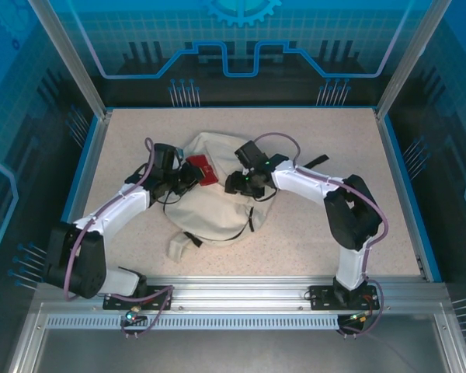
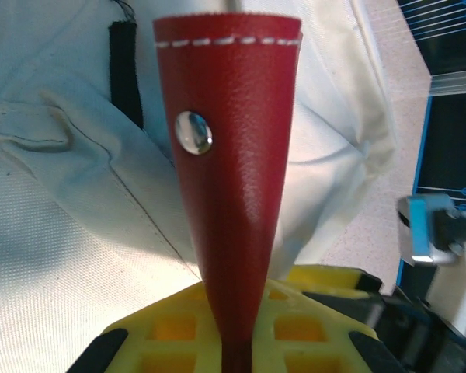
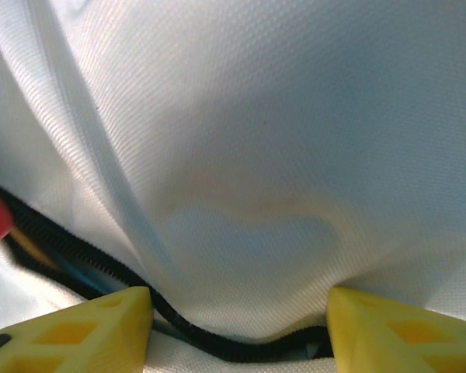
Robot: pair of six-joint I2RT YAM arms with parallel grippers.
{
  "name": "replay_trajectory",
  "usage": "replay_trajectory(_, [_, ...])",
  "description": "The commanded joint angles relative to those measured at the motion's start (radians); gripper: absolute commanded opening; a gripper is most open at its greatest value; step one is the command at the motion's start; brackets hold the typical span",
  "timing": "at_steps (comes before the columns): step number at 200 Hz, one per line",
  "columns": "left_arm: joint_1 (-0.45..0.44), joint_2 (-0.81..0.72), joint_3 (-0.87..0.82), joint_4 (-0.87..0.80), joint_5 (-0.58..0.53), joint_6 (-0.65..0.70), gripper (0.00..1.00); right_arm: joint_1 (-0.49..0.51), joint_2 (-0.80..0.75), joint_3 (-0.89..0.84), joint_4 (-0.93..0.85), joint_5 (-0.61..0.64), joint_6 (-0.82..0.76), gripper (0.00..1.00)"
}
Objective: Pack the student bag
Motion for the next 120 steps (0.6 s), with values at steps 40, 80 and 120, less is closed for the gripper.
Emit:
replay_trajectory(40, [0.007, -0.122, -0.010, -0.134, -0.042, 0.006, 0.09, 0.013, -0.006, 0.225, -0.274, 0.066, -0.193, 0.65])
replay_trajectory(80, [0.007, -0.163, 0.008, -0.256, -0.078, 0.023, 0.09, 0.031, 0.145, 0.401, -0.329, 0.056, -0.345, 0.63])
replay_trajectory(120, [0.007, -0.195, -0.001, -0.290, -0.050, 0.001, 0.09, 0.028, 0.299, 0.569, -0.385, 0.073, -0.408, 0.54])
